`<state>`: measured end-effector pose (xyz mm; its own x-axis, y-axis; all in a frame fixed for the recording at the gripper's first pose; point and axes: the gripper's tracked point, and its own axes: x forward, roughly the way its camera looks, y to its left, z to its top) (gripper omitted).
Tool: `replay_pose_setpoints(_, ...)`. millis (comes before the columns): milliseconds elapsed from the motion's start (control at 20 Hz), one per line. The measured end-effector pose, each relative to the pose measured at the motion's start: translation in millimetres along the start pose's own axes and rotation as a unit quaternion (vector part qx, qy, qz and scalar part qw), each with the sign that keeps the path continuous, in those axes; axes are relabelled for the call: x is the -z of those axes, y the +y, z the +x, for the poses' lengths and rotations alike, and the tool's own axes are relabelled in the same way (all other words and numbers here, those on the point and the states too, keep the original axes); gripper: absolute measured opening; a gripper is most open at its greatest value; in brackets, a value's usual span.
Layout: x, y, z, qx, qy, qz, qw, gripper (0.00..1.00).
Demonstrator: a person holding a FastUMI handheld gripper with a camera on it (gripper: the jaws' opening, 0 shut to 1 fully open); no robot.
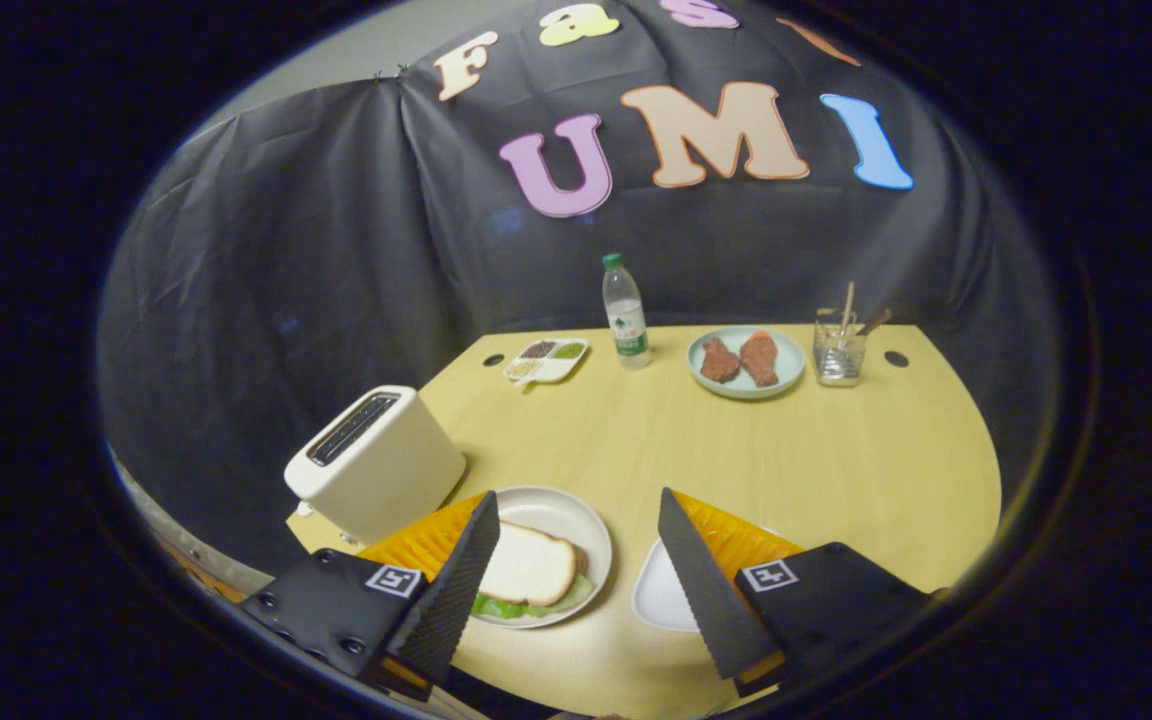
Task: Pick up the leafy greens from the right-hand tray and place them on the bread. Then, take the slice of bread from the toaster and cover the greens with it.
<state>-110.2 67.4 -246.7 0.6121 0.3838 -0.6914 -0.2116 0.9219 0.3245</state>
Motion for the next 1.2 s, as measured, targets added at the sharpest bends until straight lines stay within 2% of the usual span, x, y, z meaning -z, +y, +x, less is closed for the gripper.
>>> replay_pose_setpoints(200,-43,-25,-27,0.031,-0.077,-0.005,0.997,1.00)
replay_pose_setpoints(400,-96,-50,-62,0.075,-0.168,-0.047,0.982,0.99)
replay_pose_setpoints(700,-141,-70,-94,0.118,-0.243,-0.069,0.960,0.99)
replay_pose_setpoints(800,-144,-83,-96,0.138,-0.252,-0.073,0.955,0.99)
replay_pose_setpoints(1200,-151,-103,-107,0.161,-0.270,-0.051,0.948,0.99)
